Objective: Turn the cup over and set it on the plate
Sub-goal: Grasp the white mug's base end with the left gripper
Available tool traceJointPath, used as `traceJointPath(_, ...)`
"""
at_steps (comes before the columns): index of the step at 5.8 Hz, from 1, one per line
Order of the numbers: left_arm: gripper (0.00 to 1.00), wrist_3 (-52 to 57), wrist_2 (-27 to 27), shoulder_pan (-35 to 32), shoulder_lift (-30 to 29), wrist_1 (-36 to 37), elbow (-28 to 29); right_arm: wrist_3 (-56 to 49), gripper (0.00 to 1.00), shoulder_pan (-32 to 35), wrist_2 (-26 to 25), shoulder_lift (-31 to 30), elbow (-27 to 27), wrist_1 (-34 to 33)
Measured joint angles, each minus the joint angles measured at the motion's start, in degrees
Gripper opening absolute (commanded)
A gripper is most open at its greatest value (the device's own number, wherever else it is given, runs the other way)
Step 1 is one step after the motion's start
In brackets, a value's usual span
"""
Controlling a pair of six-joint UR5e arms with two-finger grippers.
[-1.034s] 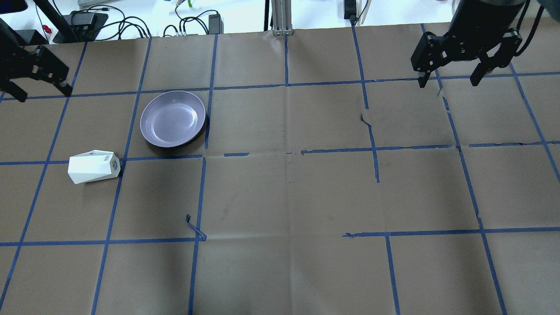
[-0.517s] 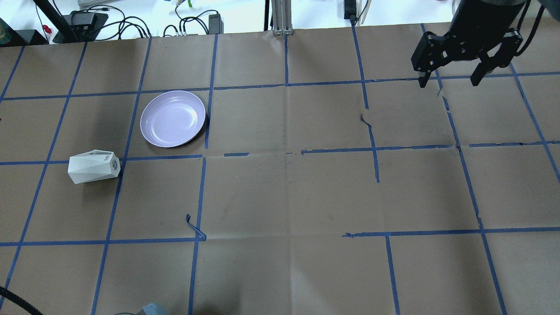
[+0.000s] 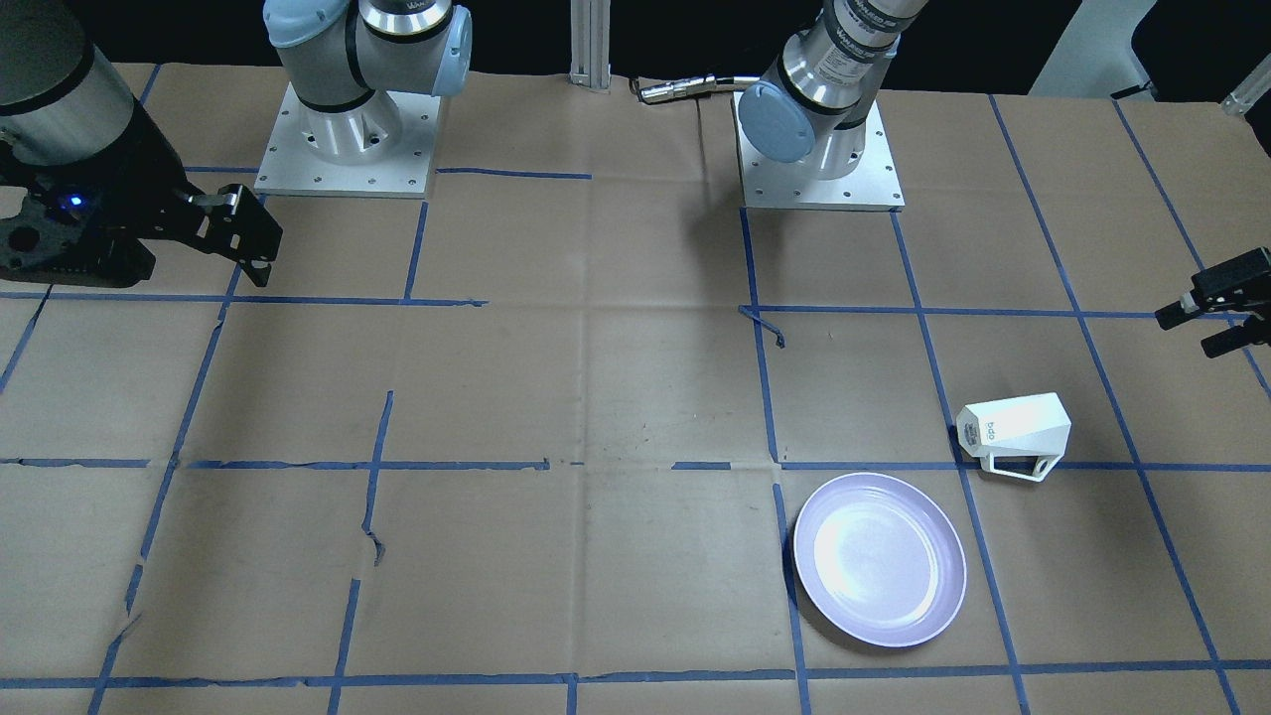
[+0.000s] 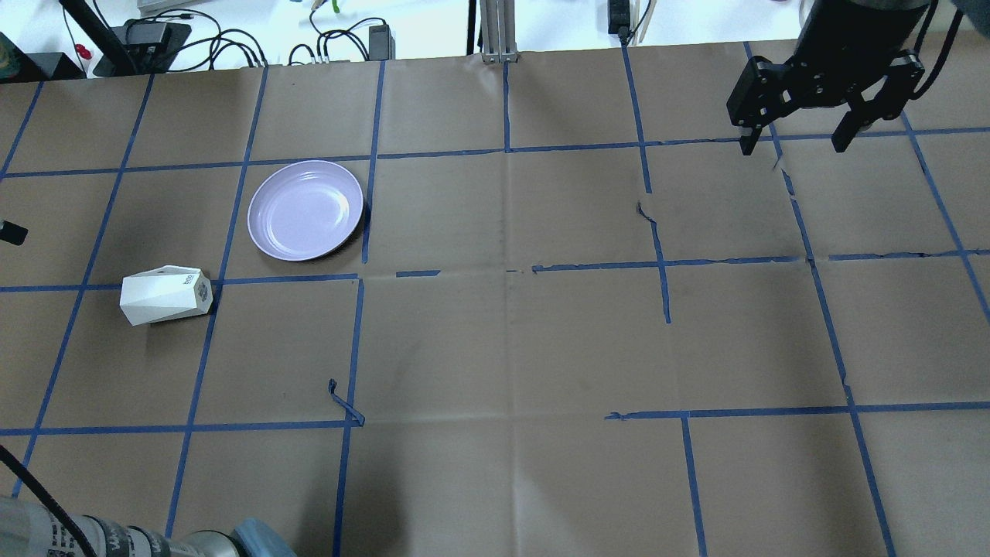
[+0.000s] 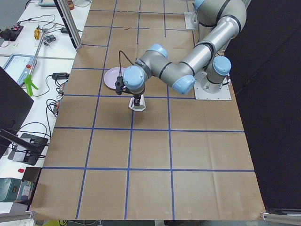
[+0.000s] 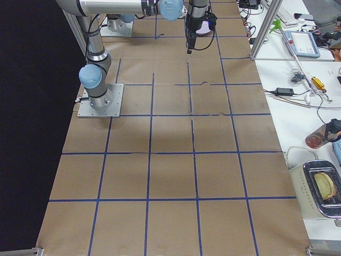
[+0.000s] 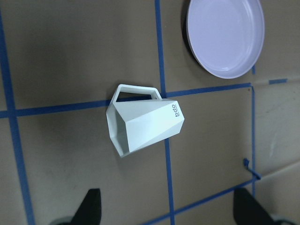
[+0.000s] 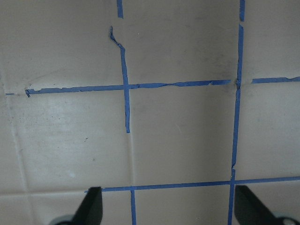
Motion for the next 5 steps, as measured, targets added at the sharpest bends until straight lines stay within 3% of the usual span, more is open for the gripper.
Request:
traceJointPath(2,0.99,11.82,-10.85,5.57,-11.62,-8.62,0.64,0.0,1.0,0.0,0.0,0.0,0.0,0.0)
traceJointPath(5,0.99,25.96,-18.79,7.68,-23.43,-22.78,0.58,0.0,1.0,0.0,0.0,0.0,0.0,0.0)
